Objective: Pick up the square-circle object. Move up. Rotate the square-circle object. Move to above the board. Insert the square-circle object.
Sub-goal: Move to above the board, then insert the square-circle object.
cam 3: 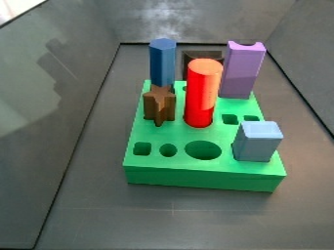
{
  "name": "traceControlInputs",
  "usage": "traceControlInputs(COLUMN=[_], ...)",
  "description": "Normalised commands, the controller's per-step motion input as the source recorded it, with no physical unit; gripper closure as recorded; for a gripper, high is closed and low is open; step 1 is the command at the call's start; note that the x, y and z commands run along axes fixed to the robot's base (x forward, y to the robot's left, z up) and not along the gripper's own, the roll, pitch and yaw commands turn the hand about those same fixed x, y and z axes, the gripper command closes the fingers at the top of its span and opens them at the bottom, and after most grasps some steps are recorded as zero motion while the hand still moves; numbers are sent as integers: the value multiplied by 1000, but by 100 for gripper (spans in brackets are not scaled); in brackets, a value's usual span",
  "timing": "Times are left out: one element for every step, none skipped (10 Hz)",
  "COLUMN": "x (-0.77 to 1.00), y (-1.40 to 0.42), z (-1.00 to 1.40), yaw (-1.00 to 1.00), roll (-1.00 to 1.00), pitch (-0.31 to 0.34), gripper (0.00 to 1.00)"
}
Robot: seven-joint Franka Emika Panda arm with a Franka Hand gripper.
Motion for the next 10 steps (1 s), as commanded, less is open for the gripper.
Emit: traceControlInputs(x=[77, 69, 70, 74, 76, 75, 69, 65, 57, -237], y=[-106, -54, -45, -35, -28, -25, -22, -20, -16, -791], z=[8, 22, 26, 28, 26, 25, 28, 28, 26, -1000], yaw=[1000, 1000, 1000, 1000, 1000, 1000, 741, 418, 254, 77], roll=[-48, -48, -45, -39, -35, -23, -1, 19, 24, 49], pitch=[138, 156, 167, 199, 227, 261, 234, 180, 149, 0], gripper=[100, 100, 100, 100, 100, 100, 100, 100, 100, 100])
